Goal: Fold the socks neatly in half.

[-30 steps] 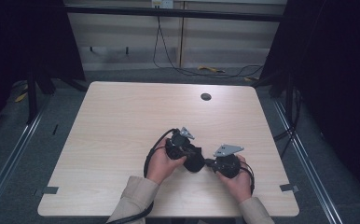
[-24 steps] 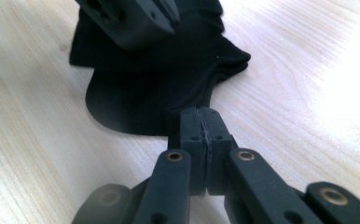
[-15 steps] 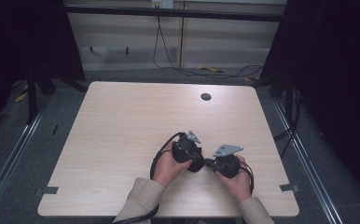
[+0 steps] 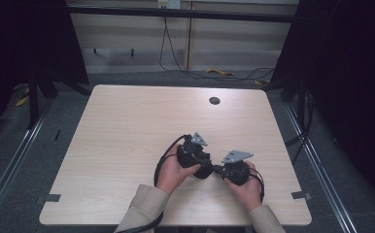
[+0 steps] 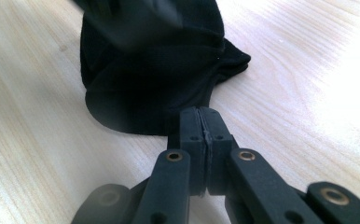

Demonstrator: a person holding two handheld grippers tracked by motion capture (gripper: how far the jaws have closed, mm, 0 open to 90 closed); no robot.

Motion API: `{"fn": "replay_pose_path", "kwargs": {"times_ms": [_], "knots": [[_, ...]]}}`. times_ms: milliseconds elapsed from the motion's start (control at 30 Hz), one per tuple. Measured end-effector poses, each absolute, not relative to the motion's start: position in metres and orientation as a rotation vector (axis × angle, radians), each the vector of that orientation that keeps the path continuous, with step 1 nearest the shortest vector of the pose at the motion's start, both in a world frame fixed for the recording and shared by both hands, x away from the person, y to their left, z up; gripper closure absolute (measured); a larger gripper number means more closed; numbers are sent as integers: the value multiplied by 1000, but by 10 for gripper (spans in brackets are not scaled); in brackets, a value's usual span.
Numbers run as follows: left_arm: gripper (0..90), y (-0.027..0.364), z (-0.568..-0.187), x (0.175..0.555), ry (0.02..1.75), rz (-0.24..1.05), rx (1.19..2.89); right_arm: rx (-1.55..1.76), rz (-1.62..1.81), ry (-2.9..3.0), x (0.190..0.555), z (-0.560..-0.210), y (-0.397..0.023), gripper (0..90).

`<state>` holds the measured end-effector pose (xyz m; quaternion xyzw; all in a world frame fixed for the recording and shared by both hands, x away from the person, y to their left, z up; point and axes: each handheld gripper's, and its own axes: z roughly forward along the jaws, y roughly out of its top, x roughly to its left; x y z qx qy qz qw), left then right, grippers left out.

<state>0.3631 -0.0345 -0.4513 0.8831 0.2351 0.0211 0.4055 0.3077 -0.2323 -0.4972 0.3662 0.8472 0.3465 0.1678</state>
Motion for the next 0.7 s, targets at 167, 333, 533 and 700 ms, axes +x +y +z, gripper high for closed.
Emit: {"fn": "replay_pose_path", "kwargs": {"times_ms": [167,333,533,700], "knots": [[765,-24,-448,369,616,79,2225,1040,988,2406,308,-497,-233,885],[807,-29,-469,370,629,48,2286,1041,988,2409,308,-497,-233,885],[774,-41,-487,366,603,66,2317,1044,980,2407,307,-497,-233,877],[617,-43,-486,362,577,67,2322,1053,991,2400,308,-498,-234,865]]}}
